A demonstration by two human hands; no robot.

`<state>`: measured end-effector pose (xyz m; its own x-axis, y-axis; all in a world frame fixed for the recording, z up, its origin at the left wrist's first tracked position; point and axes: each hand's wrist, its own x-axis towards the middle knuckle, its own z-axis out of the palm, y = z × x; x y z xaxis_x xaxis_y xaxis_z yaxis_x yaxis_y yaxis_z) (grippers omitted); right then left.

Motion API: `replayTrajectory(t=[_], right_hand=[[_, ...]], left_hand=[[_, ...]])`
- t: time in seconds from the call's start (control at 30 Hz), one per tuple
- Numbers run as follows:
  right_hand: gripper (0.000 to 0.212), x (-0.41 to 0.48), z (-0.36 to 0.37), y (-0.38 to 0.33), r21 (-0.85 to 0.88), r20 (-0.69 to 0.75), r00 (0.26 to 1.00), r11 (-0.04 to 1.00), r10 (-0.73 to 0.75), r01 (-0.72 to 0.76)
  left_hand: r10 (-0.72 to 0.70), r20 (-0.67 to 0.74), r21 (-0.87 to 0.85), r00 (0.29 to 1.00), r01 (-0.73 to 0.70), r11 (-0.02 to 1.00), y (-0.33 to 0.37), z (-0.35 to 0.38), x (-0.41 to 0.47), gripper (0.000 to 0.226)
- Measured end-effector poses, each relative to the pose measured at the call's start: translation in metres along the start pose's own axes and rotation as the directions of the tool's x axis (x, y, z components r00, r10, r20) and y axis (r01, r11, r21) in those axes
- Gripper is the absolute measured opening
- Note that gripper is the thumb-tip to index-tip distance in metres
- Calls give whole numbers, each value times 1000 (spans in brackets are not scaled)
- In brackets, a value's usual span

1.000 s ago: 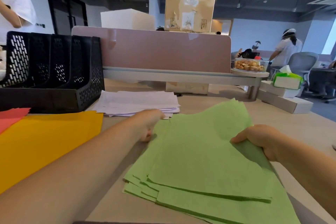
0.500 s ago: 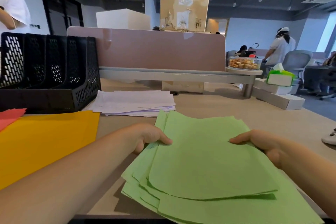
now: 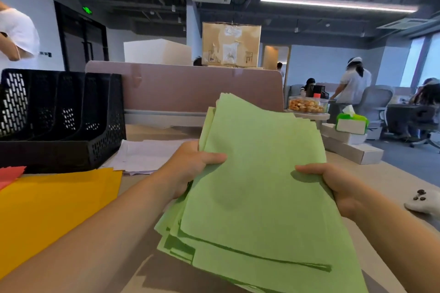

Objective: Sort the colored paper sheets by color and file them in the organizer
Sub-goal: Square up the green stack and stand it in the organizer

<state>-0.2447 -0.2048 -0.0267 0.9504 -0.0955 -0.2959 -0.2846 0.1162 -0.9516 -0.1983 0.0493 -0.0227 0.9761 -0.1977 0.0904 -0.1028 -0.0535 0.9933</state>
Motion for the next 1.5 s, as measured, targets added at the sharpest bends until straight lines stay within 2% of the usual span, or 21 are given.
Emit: replayTrajectory(t=[0.07,0.1,0.17,0.27,0.37,0.5,0.63,0.73,0.8,0.87,0.97,1.03,1.1,1.17,1.27,1.33,1.4,1.5], right_hand=[[9,1,8,-22,38,-15,979,978,-205,205],[11,2,12,-33,35,-20,942,941,-335,336],[27,3,23,-56,31,10,832,832,-555,555],[28,7,39,-89,65,36,707,708,-706,703],[18,28,52,-110,80,12,684,683,-729,726],[19,66,75,-118,130,-13,697,690,-717,712],[17,92,88,-117,126,22,615,613,-788,780],[17,105,86,-117,108,48,567,568,-822,816],[40,112,78,-116,63,99,555,561,-826,825],[64,117,72,-112,28,179,583,596,-793,802],[73,124,64,-106,6,256,652,676,-713,737],[70,126,61,-104,27,279,659,691,-699,722],[56,125,61,-102,99,270,666,708,-695,699],[37,122,64,-102,145,240,675,713,-698,686],[23,115,69,-107,69,156,646,660,-748,748],[24,108,70,-112,43,156,600,613,-784,789],[42,103,69,-114,59,193,576,595,-794,801],[42,100,69,-112,102,230,600,632,-766,768]], left_hand=[[124,-61,-40,990,-126,991,21,-5,4,17],[195,-97,-24,976,-198,980,31,-7,7,14],[343,-150,39,927,-341,939,52,-12,12,13],[474,-166,132,865,-457,880,80,-26,23,16],[478,-161,163,863,-455,876,88,-49,41,17],[384,-269,-23,883,-404,914,79,-68,68,18],[419,-354,-1,836,-449,894,72,-76,88,15],[424,-323,15,846,-443,896,67,-74,95,17],[407,-249,41,879,-410,911,63,-74,96,21],[367,-177,51,913,-363,930,58,-73,97,33],[311,-209,30,927,-312,950,52,-70,101,46],[309,-242,20,920,-314,949,49,-66,103,49],[329,-271,-2,905,-342,940,47,-62,105,45],[358,-298,-48,885,-389,920,47,-58,105,34],[438,-321,-27,839,-471,882,56,-51,101,15],[471,-334,8,816,-498,867,64,-50,97,18],[493,-342,37,800,-513,858,70,-51,93,32],[522,-321,10,790,-549,836,73,-51,88,31]])
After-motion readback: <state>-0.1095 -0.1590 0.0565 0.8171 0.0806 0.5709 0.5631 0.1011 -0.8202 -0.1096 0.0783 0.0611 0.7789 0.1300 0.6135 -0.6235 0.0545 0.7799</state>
